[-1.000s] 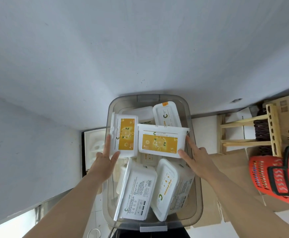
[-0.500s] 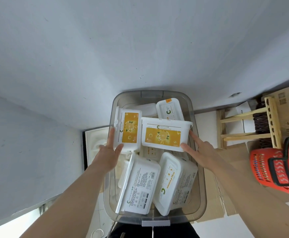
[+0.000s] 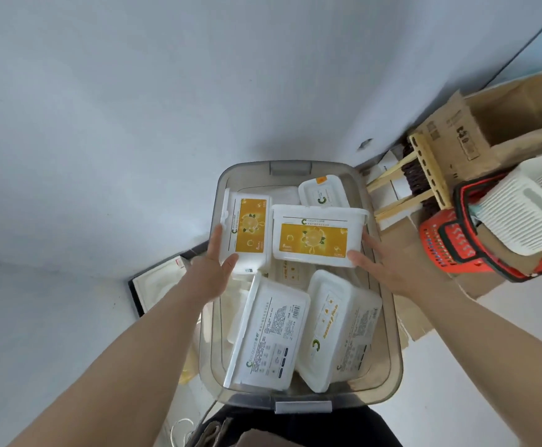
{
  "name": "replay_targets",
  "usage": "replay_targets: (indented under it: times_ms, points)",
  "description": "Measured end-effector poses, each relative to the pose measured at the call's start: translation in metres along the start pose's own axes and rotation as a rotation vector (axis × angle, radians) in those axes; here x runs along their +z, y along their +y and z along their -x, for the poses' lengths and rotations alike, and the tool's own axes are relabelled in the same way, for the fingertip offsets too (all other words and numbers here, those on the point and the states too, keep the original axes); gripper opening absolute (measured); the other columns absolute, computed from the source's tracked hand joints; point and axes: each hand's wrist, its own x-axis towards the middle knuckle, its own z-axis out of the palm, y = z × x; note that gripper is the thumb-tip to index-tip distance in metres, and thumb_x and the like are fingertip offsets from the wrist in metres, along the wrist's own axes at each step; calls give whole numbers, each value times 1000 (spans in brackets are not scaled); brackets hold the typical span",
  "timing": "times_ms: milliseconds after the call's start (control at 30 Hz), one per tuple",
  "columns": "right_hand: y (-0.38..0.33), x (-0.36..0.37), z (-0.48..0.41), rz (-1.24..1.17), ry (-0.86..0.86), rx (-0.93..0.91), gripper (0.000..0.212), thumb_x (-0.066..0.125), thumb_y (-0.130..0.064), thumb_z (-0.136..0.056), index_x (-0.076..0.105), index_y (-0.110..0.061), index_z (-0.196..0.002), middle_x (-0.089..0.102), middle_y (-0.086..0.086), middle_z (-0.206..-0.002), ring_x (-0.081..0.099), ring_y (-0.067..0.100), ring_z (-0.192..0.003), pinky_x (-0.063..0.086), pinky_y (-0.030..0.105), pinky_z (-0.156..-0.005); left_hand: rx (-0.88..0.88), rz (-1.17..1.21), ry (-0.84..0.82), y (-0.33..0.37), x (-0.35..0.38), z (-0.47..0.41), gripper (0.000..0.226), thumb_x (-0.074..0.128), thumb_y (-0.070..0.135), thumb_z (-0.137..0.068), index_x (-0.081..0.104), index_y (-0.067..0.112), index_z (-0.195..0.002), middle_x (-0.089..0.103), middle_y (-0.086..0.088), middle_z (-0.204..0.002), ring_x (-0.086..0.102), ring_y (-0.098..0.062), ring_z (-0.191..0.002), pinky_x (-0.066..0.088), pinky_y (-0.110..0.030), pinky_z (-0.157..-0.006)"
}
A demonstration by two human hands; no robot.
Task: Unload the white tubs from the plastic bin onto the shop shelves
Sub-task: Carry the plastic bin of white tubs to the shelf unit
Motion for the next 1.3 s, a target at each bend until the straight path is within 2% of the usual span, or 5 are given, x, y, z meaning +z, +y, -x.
replay_targets:
  times_ms: [533,667,833,933,1300]
  points:
    - [208,-21,182,-414,377,438,88,38,-84,-71,13,-47,-147,42,9,-148,39,31,-135,36,37,-101,520,-263,-197,236,108,14,74,35,51,-96,-23,44,-143,54,-20,-129,62,-34,-99,50,-43,-89]
    - [274,-18,217,-530,426,542,88,40,-84,-70,15,-48,-147,43,9,-147,40,30,-134,36,39,-101,538,-392,-263,305,165,28,73,34,53,-96,-21,43,-144,61,-20,-97,64,-31,-77,49,-35,-69]
    - [352,-32,249,-581,480,605,83,38,-80,-75,16,-46,-147,68,18,-109,65,26,-94,41,20,-61,581,-416,-318,393,228,36,74,39,49,-96,-16,41,-145,55,-29,-122,60,-41,-98,44,-37,-74]
    - [393,-49,266,-616,523,644,82,39,-78,-78,9,-46,-147,69,15,-92,67,24,-79,42,20,-56,669,-495,-373,444,258,45,72,33,51,-97,-19,42,-145,59,-27,-117,64,-27,-74,46,-30,-64]
    - [490,-78,290,-766,613,784,87,37,-78,-76,0,-46,-148,65,13,-115,64,23,-89,40,25,-63,759,-674,-491,590,348,44,72,33,46,-99,-23,41,-145,64,-14,-108,61,-17,-60,44,-26,-49]
